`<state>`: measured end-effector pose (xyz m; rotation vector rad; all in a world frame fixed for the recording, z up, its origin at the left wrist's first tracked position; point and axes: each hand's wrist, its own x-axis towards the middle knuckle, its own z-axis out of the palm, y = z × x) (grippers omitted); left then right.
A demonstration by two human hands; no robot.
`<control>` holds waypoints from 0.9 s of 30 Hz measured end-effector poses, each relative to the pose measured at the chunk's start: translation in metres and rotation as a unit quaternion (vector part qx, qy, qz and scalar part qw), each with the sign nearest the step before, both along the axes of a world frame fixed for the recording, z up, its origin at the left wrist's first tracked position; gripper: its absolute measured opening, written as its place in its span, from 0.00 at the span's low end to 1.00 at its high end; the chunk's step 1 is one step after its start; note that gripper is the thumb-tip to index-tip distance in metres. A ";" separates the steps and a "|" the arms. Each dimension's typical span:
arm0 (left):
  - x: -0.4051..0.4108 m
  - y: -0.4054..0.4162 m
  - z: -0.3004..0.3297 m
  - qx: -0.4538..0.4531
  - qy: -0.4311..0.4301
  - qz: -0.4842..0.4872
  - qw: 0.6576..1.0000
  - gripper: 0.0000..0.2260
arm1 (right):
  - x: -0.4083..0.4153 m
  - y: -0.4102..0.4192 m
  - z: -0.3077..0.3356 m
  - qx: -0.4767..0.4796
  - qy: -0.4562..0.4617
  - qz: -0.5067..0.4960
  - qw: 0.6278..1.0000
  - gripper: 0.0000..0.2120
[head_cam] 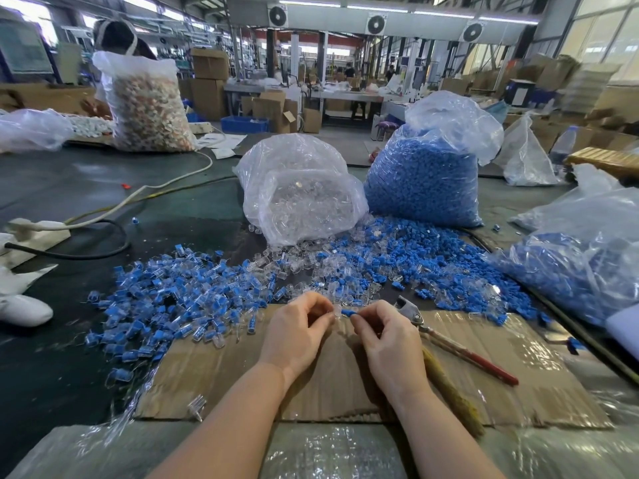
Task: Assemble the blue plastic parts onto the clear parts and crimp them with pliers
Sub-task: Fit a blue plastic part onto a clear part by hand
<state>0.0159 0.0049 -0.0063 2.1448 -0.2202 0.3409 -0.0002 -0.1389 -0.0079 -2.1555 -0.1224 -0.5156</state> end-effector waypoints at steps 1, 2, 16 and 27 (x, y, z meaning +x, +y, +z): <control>0.000 0.000 0.000 -0.003 0.003 -0.003 1.000 0.06 | 0.000 0.000 0.000 -0.008 0.003 0.002 1.000 0.03; -0.001 0.000 0.001 -0.006 0.006 -0.006 1.000 0.07 | 0.000 0.000 0.000 -0.017 0.005 0.004 1.000 0.03; -0.006 -0.001 0.004 -0.007 0.033 -0.047 0.998 0.08 | -0.003 0.003 0.000 -0.095 0.010 0.005 0.995 0.07; -0.005 0.000 0.006 -0.027 0.050 -0.060 0.997 0.09 | -0.003 0.002 0.001 -0.082 0.008 0.021 0.996 0.04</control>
